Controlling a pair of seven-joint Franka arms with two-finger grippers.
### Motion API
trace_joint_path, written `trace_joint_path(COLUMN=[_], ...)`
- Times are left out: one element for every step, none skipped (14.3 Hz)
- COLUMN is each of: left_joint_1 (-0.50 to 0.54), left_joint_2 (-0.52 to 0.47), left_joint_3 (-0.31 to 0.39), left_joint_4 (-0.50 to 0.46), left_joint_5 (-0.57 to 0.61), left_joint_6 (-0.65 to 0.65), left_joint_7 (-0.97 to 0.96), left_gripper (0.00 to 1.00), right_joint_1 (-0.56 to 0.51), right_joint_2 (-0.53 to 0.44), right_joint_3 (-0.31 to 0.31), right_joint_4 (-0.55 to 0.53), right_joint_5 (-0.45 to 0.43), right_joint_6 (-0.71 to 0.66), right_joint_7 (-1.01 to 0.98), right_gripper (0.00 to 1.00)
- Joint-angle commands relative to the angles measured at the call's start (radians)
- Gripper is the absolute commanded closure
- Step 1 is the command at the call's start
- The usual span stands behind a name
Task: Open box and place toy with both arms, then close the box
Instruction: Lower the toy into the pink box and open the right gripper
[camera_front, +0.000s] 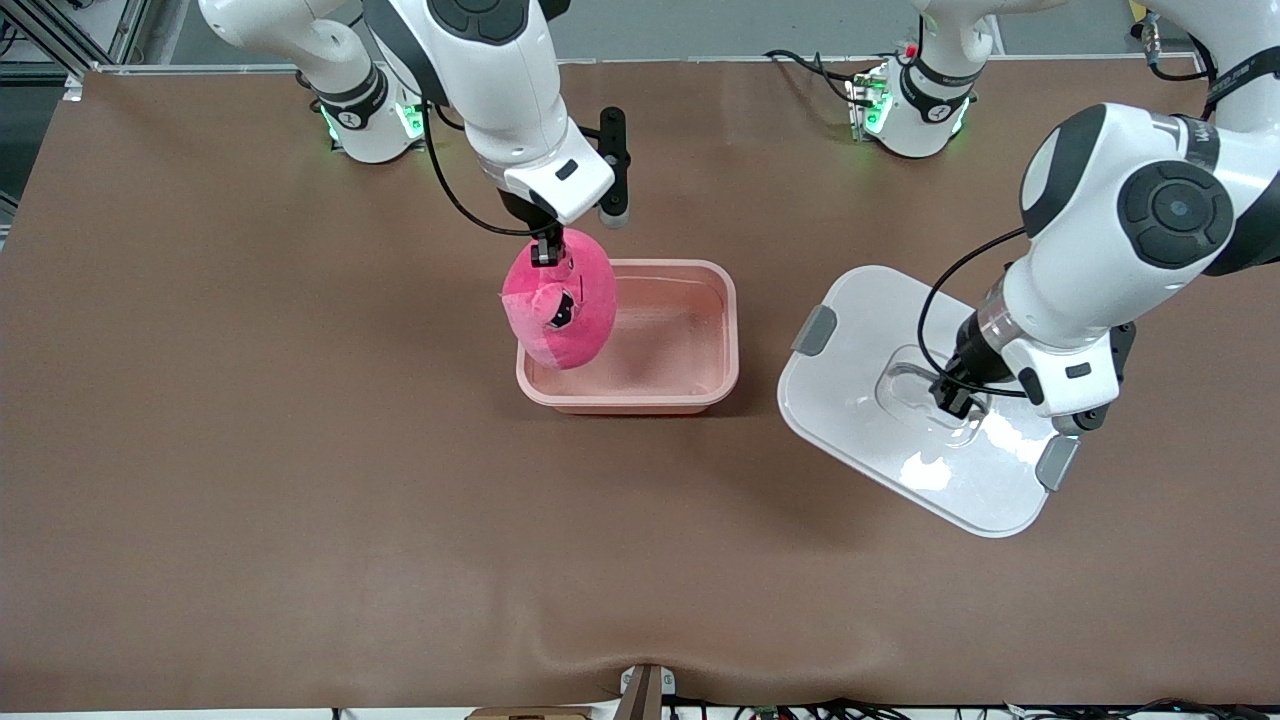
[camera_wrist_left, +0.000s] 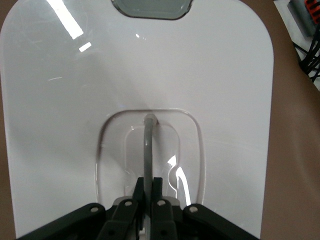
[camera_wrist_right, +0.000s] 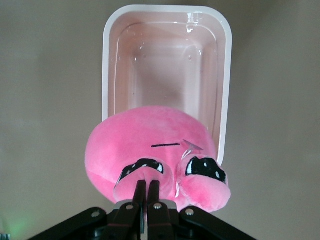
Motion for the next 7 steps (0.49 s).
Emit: trace_joint_path(left_joint_1=[0.019,0.026,0.028,0.028,0.028,0.033,0.034], left_joint_2=[-0.023,-0.024,-0.024,-0.024,-0.024,-0.024,-0.027], left_joint_3=[-0.002,-0.004,-0.004,-0.002,-0.002,-0.004,-0.004], left_joint_4=[0.023,0.024,0.024,0.024,0.024,0.024,0.024], left_joint_5=[-0.023,-0.023,-0.023,-0.023,-0.023,-0.023,-0.023], left_joint_6=[-0.061,-0.072,-0.077,-0.077,-0.077,-0.078,-0.081], left_joint_7=[0.093,0.113,0.136,0.153,0.163,0.171,0.180], left_gripper=[1.00,1.00,1.00,1.00,1.00,1.00,1.00], right_joint_1=[0.017,0.017,0.017,0.017,0.017,0.017,0.017], right_joint_2=[-0.010,-0.007,-0.002,0.002,0.006,0.012,0.015], right_joint_3=[-0.014,-0.014,-0.014,-0.014,-0.014,-0.014,-0.014], right_joint_4=[-0.007,-0.007,-0.007,-0.007,-0.007,-0.009,-0.010], right_joint_5=[-0.017,-0.020,-0.027,-0.032,-0.032,-0.032,-0.035], right_joint_6=[0.005,0.005,0.008,0.019,0.024,0.028,0.034], right_joint_7=[-0.012,-0.013,-0.013,-0.013,-0.015,-0.018,-0.020], right_gripper=[1.00,1.00,1.00,1.00,1.00,1.00,1.00])
